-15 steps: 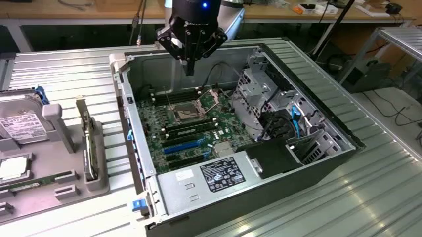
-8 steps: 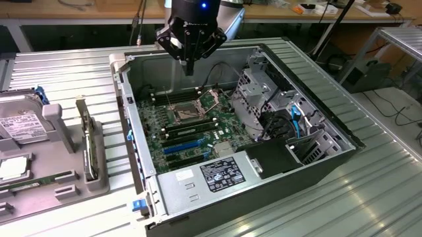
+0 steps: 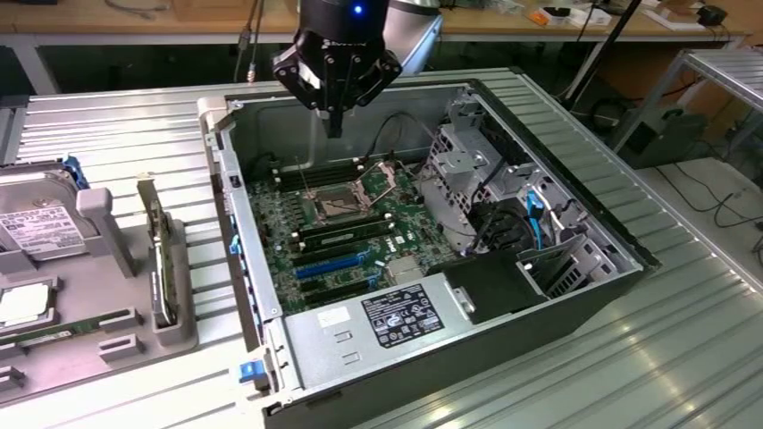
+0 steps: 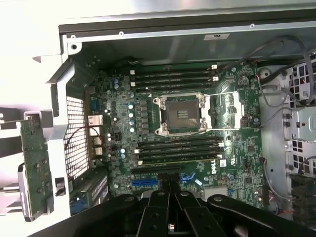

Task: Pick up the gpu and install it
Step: 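Reach for the gpu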

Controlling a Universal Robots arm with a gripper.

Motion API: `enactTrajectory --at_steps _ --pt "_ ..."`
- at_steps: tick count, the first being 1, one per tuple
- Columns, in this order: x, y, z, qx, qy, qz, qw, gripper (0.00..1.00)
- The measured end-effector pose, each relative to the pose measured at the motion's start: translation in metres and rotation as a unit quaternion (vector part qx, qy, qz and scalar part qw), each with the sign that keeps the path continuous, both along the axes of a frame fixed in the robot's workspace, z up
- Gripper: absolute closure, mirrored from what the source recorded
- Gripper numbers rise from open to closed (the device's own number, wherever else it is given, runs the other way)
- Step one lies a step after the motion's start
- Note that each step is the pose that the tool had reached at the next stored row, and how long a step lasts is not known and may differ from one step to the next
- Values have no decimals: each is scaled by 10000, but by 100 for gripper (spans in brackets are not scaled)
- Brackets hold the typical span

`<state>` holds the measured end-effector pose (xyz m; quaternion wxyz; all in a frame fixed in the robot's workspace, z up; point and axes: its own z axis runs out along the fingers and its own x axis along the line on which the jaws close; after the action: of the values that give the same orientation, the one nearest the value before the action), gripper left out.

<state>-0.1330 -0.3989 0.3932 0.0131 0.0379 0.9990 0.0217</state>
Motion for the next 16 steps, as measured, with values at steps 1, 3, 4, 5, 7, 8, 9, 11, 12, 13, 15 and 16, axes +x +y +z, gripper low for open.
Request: enactTrajectory --at_steps 1,3,4,5,7,8,9,11,12,13,15,16 --pt "-12 0 0 0 0 0 10000 89" --pt "-41 0 0 0 0 0 10000 89" --pt "-54 0 0 0 0 0 10000 89" --pt "-64 0 0 0 0 0 10000 89" --pt "-105 0 0 0 0 0 10000 89" --pt "-128 0 0 0 0 0 10000 89" --pt "-146 0 0 0 0 0 10000 89" --pt "-180 0 0 0 0 0 10000 89" --pt "-203 0 0 0 0 0 10000 89" --pt "-214 0 0 0 0 0 10000 89" --pt "-250 0 0 0 0 0 10000 89" --pt "-265 0 0 0 0 0 10000 89"
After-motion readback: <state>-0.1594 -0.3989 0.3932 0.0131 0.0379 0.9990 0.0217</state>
